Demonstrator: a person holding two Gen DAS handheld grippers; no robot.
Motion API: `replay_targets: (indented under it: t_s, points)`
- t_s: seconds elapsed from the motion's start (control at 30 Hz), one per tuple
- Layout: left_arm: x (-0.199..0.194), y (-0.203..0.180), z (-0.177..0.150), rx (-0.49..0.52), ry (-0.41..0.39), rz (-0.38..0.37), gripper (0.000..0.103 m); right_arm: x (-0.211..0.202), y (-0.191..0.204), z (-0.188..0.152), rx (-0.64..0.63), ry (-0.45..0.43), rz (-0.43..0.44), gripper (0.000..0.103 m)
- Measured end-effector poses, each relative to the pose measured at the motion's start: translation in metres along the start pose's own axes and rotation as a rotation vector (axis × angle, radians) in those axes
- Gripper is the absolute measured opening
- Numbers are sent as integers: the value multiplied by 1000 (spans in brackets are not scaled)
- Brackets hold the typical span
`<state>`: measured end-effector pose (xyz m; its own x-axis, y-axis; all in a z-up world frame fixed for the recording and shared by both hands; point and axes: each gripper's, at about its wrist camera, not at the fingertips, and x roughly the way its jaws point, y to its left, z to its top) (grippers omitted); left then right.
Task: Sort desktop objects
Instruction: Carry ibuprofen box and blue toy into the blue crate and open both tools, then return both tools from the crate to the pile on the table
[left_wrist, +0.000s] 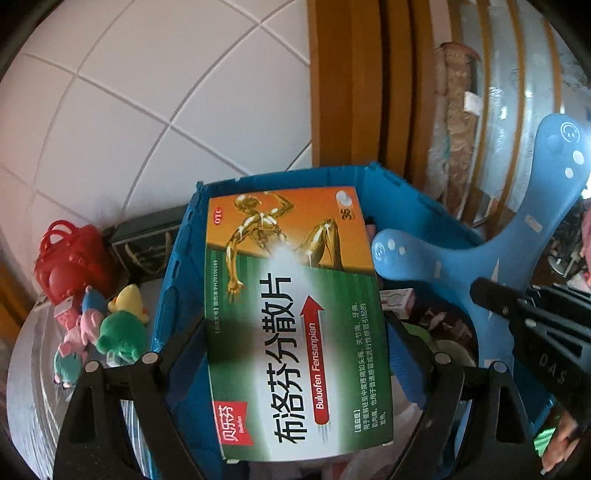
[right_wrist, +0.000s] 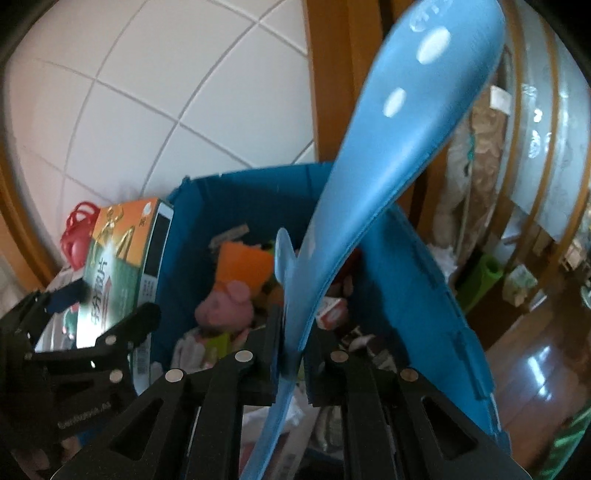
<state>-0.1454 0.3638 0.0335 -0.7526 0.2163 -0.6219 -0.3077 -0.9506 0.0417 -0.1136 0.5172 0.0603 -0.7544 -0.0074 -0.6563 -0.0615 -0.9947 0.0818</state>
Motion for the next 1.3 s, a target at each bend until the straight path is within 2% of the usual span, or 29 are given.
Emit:
replay_targets:
  t_s: [0.13,0.17,0.2,0.27,0.43,0.5,0.83,1.07,1.2,1.3]
  points:
    - [1,-5,1,-4,-4,48,90,7,6,-1,-24,13,14,16]
    - [1,-5,0,-9,-3,55,90,9,5,-1,-22,14,18,24]
    - [2,-4,0,-13,-1,62,91,11,3,0,-20,15,15,39]
    - [4,-2,-1,-14,2,68,91,17,-6,0,-14,14,16,60]
    - [3,-4,-2,-2,-3,69,91,15,-11,0,-16,-13,-16,88]
    - [-1,-4,-2,5,-12,65,91,10,-12,0,-18,-30,-34,103]
    - [-34,7,0,7,-103,42,96,-29,-3,1,-32,-137,-166,103]
    - [-63,42,-7,-21,-164,42,97,-60,28,3,-33,-207,-119,103]
    - [-78,84,-19,-66,-208,93,97,-64,71,5,-66,-243,-96,103]
    - [-84,121,-29,-82,-212,110,97,-60,111,4,-87,-257,-71,103]
